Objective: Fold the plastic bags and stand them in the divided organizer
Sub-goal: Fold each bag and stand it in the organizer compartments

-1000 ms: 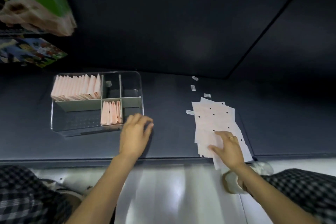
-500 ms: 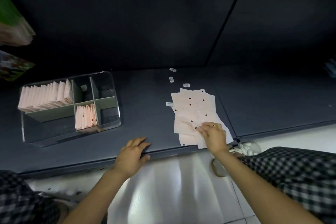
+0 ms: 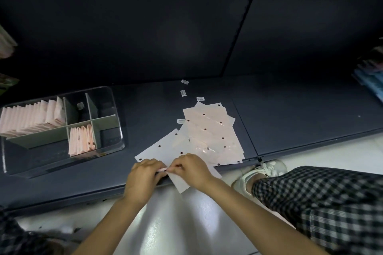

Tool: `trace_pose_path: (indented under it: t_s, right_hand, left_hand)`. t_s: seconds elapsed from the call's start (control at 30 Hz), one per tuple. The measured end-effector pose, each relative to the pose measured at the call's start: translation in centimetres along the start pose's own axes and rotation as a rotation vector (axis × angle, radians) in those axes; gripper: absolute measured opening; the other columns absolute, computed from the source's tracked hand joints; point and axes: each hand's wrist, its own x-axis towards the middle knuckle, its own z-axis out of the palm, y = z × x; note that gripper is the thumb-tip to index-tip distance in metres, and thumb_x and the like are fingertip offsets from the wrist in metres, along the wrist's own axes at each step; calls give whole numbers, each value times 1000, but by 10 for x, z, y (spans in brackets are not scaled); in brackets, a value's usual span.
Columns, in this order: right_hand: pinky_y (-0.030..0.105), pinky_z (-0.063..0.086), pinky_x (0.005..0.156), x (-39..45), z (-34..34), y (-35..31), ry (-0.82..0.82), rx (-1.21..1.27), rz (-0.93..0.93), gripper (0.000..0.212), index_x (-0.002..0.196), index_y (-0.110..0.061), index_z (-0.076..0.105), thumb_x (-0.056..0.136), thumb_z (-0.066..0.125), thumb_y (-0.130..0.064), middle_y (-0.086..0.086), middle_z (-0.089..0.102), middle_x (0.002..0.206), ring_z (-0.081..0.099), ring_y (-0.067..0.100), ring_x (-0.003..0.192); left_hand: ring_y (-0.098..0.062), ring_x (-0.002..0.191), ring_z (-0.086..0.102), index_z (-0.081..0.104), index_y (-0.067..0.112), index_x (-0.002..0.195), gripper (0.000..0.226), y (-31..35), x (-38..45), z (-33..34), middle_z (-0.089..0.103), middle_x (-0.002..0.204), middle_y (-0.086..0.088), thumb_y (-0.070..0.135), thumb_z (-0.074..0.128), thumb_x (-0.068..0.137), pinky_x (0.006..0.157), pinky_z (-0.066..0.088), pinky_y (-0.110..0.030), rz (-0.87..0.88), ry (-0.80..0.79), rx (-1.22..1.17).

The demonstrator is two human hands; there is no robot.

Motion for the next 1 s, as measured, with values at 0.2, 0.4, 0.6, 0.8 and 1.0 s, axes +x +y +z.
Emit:
trace_pose_path:
  t_s: [0.2,0.4,0.6,0.8,1.0]
  right_hand:
    - [22,44,75,3,-36,-3,-239,268,152,35,77,-24,65,93,48,-50,-8,64,77,58,4,78]
    - [22,36,105,4,-76,26,-454,427,153,33,125,-30,55,93,53,-37,-12,59,127,48,-1,122]
    - [13,36,94,14,-67,44,-323,111,80,82,140,-36,38,74,70,3,-17,48,130,44,3,110]
    - [3,36,71,18,-38,38,20,202,-47,32,98,-12,75,77,66,10,-10,63,107,45,5,88]
    - [10,40,53,22,-34,26,-189,390,170,23,75,-12,71,89,56,-2,-15,62,58,51,0,52]
  left_hand:
    - [-17,70,60,69,25,79,6,-14,-3,-2,66,69,7,23,68,84,63,44,-30,-214,-41,-233]
    - [-11,72,57,66,10,76,17,-41,-3,-6,64,74,-1,3,59,90,67,41,-12,-361,-104,-763]
    - [-6,82,64,66,2,94,13,-56,-4,-12,72,87,-1,7,54,93,80,47,-15,-371,-145,-1058]
    - [-5,77,61,70,13,87,14,-65,-2,-19,71,83,4,5,59,90,76,45,-16,-335,-172,-922]
    - [-10,66,36,66,14,111,45,-73,-6,-23,66,104,1,-8,72,73,68,38,-15,-249,-312,-613]
